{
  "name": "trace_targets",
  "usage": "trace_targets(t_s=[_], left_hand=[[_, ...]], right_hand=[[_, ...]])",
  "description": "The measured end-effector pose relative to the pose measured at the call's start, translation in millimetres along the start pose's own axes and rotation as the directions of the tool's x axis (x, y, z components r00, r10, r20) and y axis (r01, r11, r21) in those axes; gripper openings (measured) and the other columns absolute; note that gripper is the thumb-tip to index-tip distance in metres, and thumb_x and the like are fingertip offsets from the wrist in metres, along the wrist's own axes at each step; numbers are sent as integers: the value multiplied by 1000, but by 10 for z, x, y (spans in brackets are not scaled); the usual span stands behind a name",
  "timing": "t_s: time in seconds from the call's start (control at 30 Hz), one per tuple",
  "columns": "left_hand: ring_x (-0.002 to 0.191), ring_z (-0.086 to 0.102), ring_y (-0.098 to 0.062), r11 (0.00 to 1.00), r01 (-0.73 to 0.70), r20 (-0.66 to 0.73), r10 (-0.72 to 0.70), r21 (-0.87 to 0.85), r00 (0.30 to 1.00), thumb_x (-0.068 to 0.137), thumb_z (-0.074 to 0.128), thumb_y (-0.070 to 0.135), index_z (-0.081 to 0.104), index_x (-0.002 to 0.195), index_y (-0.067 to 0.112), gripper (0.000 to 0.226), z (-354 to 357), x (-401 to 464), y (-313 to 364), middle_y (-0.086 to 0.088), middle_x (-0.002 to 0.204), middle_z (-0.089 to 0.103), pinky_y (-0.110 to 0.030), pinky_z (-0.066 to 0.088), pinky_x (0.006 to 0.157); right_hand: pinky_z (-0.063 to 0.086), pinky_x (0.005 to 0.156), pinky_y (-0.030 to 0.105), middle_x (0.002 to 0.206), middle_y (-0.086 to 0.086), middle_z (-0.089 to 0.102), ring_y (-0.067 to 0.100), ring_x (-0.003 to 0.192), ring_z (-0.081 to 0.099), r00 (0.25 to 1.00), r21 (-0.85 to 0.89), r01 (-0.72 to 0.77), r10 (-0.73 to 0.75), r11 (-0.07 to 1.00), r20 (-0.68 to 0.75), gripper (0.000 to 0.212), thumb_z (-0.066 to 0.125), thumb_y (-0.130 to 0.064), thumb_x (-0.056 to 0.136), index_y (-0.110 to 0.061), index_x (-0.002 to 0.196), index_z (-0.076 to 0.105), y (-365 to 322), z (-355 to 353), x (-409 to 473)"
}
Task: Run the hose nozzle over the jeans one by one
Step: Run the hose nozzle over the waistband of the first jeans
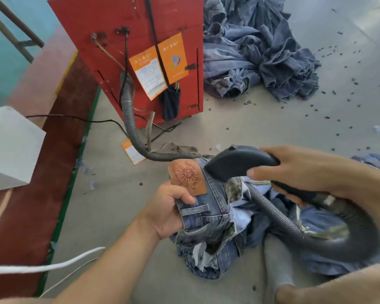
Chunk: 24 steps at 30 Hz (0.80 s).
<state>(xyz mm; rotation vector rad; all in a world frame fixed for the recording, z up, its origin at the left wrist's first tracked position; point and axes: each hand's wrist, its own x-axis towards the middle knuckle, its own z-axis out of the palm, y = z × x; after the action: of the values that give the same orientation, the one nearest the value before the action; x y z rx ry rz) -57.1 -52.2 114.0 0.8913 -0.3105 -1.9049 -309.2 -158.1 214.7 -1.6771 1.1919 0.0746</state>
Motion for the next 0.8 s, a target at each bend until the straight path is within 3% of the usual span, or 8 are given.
trace_targets(t_s=[0.1, 0.2, 0.3, 0.4, 0.5, 0.6, 0.73, 0.8], left_hand=[[99, 73, -43, 982, 84, 11, -87, 167, 996, 62, 50, -12, 74, 108, -4, 52, 49, -20, -139, -25, 110, 72, -50, 62, 78], [109, 71, -40, 952, 163, -14, -166, 260, 986, 74, 64, 0, 73, 118, -1, 45, 96, -16, -177, -23, 121, 71, -50, 60, 87], [126, 62, -40, 997, 66, -28, -64, 49, 998, 101, 52, 37, 69, 130, 2, 49, 6, 64, 35, -23, 138, 63, -52, 55, 96], [132, 58, -41, 976, -36, -121, 10, -213, 993, 102, 36, 62, 68, 128, -3, 77, -185, 95, 251, -26, 141, 59, -53, 52, 103], [141, 46, -44, 987, 114, -102, -125, -112, 987, 96, 54, 40, 55, 142, -5, 64, -221, 89, 118, -29, 151, 48, -55, 43, 114], [134, 54, -42, 994, 111, -92, -112, -9, 989, 91, 50, 14, 57, 142, -1, 53, -214, 87, 28, -26, 148, 53, -55, 50, 106], [123, 65, -35, 994, -24, -164, 7, -103, 986, 96, 65, 38, 67, 134, 6, 50, -220, 131, 148, -19, 135, 66, -50, 54, 102], [117, 69, -36, 999, 54, -214, -54, -6, 975, 87, 78, 46, 73, 125, 4, 57, -142, 175, 95, -23, 129, 69, -51, 56, 98]], right_hand=[[54, 46, 35, 53, 3, 63, 21, 44, 59, 989, -95, -14, -1, 995, -150, 26, 64, -47, 93, -23, 103, 64, -82, 172, 327], [55, 48, 40, 57, 8, 61, 25, 42, 57, 967, -25, -87, 78, 996, -242, 29, 63, -40, 97, -13, 106, 60, -85, 144, 496], [51, 42, 34, 58, 10, 58, 25, 38, 53, 942, 105, -23, 57, 994, -331, 26, 64, -38, 98, -14, 105, 59, 40, -4, 428], [50, 40, 34, 55, 6, 59, 27, 40, 52, 924, 195, 92, -11, 977, -383, 24, 66, -43, 97, -20, 98, 58, 111, -145, 279], [48, 39, 32, 54, 6, 61, 25, 39, 54, 940, 128, 85, -37, 988, -339, 27, 66, -46, 98, -20, 100, 58, 168, -129, 158], [49, 43, 34, 55, 10, 61, 29, 41, 56, 958, 47, 61, -45, 997, -282, 28, 66, -47, 97, -21, 101, 59, 221, -45, 87], [51, 43, 37, 52, 9, 61, 30, 40, 56, 973, -8, 67, -67, 998, -219, 16, 65, -50, 96, -36, 91, 60, 260, -1, 31], [52, 44, 37, 51, 9, 61, 28, 39, 57, 972, -29, 57, -62, 998, -226, 17, 65, -49, 96, -40, 83, 58, 276, -5, 17]])
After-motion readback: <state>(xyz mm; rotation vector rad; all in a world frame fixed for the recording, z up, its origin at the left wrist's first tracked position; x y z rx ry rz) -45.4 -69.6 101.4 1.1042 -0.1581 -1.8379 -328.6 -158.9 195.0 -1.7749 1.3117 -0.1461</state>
